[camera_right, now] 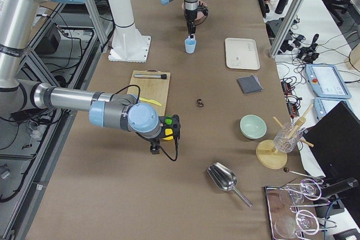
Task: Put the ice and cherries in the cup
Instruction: 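Carry the ice cube with the left gripper over the light-blue cup, then release ice into the cup, withdraw left gripper while right arm reaches out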
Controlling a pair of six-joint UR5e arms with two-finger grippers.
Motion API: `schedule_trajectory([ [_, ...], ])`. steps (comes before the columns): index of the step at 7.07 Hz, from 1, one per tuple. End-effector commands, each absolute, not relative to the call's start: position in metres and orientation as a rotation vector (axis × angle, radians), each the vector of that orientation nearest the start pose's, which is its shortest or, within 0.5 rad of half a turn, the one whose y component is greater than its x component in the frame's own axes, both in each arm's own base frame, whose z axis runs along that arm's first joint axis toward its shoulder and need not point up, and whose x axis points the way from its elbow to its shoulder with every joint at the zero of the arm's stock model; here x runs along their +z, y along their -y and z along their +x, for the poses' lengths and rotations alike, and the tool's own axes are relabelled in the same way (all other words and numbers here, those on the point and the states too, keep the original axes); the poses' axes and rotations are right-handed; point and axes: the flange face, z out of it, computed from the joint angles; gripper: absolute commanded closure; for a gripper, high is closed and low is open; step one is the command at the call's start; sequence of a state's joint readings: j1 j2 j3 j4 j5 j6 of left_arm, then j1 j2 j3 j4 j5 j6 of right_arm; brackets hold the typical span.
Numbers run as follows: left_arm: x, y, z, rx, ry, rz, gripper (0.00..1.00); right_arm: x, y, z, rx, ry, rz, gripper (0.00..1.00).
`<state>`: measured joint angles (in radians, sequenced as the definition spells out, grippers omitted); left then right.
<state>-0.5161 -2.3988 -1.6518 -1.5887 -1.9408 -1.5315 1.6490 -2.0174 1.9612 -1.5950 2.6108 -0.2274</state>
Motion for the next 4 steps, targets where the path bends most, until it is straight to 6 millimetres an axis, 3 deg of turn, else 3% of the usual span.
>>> schedule_trajectory([
  [1,0.113,0.431,0.542,-0.247,-0.988,-0.053,0.03,0.619,0.308,0.071,-0.09,1.037,0.097,0.0],
  [2,0.11,0.448,0.489,-0.258,-1.024,-0.029,0.03,0.595,0.339,0.074,-0.083,1.032,0.136,0.0],
  [3,0.132,0.426,0.438,-0.205,-1.024,-0.03,0.03,0.574,0.366,0.06,-0.087,1.03,0.128,0.0],
  [4,0.144,0.416,0.396,-0.208,-1.014,-0.006,0.03,0.557,0.404,0.012,-0.14,1.008,0.073,0.0],
])
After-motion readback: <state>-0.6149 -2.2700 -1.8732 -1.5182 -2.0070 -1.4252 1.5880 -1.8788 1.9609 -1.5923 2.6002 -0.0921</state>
